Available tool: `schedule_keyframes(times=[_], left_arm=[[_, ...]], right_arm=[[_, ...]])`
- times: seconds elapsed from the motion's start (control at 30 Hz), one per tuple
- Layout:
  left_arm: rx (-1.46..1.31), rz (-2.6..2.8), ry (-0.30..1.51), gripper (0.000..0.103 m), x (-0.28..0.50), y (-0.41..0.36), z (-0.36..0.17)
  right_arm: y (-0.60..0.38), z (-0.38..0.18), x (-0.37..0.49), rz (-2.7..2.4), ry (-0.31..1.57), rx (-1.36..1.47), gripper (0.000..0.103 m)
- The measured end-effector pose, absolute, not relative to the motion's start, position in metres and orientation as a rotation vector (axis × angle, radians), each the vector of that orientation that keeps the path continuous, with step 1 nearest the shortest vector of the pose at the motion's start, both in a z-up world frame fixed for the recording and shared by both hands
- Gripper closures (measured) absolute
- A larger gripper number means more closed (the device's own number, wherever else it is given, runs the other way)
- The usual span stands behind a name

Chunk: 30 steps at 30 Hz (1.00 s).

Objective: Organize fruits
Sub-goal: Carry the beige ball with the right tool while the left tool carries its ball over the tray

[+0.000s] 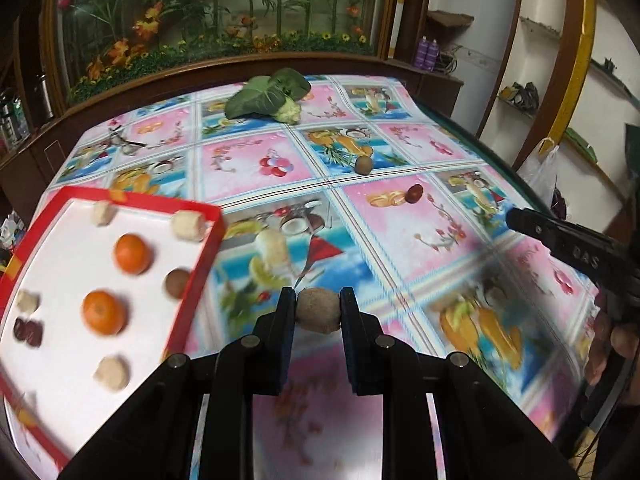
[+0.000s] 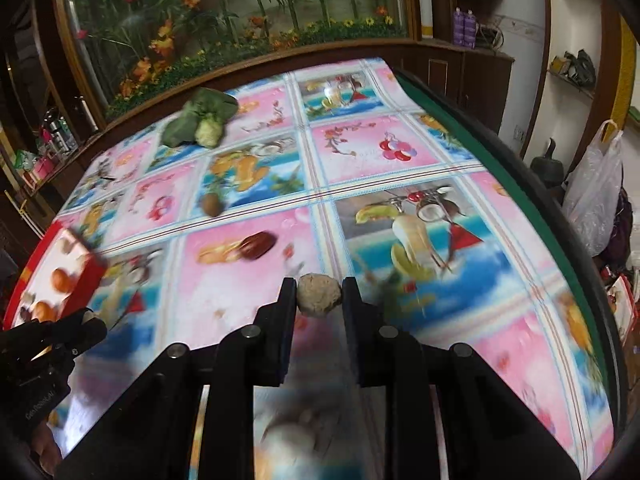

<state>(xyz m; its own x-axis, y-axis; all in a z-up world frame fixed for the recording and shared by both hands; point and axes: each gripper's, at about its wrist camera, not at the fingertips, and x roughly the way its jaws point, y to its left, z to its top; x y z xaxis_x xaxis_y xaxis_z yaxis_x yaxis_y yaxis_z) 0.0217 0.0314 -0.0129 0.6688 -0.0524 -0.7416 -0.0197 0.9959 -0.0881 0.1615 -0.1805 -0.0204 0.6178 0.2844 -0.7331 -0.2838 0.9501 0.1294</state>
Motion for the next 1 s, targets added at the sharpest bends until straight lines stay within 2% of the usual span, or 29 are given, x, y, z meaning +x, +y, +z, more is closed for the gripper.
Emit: schedule_keyframes(times=[0.4,1.0], left_arm=[[-0.170,0.022,0.773,0.082,-0.029,0.075,0.004],[-0.234,0.190,0.763,0.082,-0.042,0.155,-0.001]], right_arm=[[-0.152,0.013,0.063,0.374,0.758,-0.057,0.079],[-0.043,0.004,0.032,0.566,0.772,-0.128,0.078]])
